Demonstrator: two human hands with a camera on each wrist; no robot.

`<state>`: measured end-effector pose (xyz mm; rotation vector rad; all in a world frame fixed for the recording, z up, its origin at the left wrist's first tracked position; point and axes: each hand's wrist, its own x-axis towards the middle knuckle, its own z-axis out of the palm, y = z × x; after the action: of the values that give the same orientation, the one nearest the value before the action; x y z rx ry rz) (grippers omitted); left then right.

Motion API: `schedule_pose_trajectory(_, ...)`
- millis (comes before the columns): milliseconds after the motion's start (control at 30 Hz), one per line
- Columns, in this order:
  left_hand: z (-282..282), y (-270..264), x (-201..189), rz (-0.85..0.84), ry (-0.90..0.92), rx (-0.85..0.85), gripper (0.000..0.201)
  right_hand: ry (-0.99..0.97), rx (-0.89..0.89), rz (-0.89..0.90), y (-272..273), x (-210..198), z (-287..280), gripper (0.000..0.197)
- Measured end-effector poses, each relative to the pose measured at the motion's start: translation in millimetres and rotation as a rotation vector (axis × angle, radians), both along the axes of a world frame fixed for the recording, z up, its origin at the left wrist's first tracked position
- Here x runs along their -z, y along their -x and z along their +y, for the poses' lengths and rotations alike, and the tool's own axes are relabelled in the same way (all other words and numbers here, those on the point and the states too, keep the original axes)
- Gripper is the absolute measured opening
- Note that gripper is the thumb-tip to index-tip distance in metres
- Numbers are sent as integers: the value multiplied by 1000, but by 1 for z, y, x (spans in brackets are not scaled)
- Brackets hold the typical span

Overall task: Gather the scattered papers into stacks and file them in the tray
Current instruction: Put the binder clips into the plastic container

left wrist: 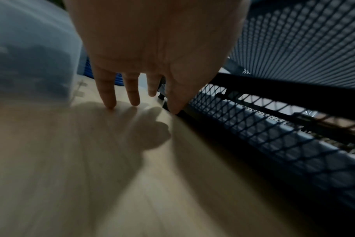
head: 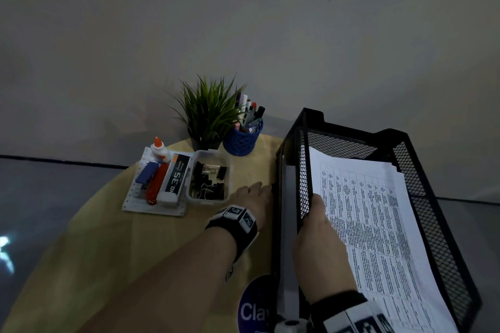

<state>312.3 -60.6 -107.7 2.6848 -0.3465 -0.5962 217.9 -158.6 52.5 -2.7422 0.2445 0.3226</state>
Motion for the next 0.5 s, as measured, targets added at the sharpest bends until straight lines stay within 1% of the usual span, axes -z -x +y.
schedule_pose_trajectory(100, -7, -5, 3, -40, -102, 1, 69, -6, 9, 26, -2, -3, 1, 55)
schedule_pose_trajectory(200, -11, -8, 5, -61, -151, -6, 68, 6, 29, 32, -3, -3, 0, 52)
schedule_pose_trajectory(333, -8, -9, 3, -78, -149, -4, 65, 19, 49, 15, -2, -6, 0, 43)
schedule_pose_trajectory(433, -4, -12, -2, -61, -144, 6, 71, 50, 59, 13, -1, -9, 1, 42)
schedule_pose_trajectory(500, -2, -15, -5, -61, -139, -6, 69, 77, 51, 24, -2, -10, 4, 43)
